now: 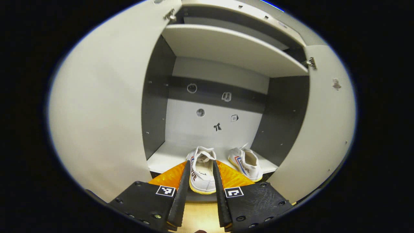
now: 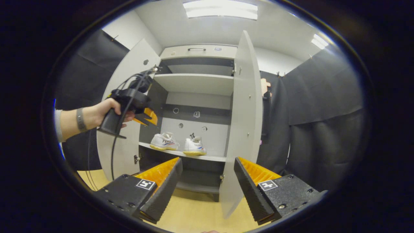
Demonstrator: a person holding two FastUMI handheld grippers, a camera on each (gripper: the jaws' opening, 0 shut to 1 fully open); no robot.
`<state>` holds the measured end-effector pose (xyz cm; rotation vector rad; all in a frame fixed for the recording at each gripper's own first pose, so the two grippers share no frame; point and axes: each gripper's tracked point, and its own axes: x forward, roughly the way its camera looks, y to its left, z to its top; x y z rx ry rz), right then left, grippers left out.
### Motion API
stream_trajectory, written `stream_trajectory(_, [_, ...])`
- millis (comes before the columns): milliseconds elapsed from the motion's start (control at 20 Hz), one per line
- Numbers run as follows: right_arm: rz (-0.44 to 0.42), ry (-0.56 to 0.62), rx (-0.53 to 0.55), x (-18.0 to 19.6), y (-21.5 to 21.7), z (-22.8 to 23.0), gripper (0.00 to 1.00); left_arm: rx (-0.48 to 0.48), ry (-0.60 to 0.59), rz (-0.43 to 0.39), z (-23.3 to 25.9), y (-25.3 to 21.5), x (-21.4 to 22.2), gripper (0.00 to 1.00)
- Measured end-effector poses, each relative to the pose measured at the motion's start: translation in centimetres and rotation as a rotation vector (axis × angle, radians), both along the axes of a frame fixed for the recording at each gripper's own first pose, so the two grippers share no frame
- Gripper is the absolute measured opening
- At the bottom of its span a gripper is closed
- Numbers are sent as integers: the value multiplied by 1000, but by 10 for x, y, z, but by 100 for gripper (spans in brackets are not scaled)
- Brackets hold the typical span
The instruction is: Grab one shoe with the right hand and put it into the shoe cabinet, grab the other shoe with the left hand and put it into the shoe cabinet; then close the right door with the right hand and the left door with the left hand.
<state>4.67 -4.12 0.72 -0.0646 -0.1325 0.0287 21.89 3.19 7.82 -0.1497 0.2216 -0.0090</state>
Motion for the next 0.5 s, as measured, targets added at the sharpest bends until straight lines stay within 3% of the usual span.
stream_trajectory(200, [-30,11,21,-17,-23,7,100,0,-163,6,4,-6,-88,41])
stream_trajectory(250, [-46,16,23,-22,-30,6,100,9,-198,13,5,-7,-108,58])
stream_trajectory(300, [-63,25,23,-26,-38,5,100,28,-234,29,5,-4,-129,41])
stream_trajectory(500, [-106,37,52,-39,-61,7,100,122,-295,78,7,2,-198,42])
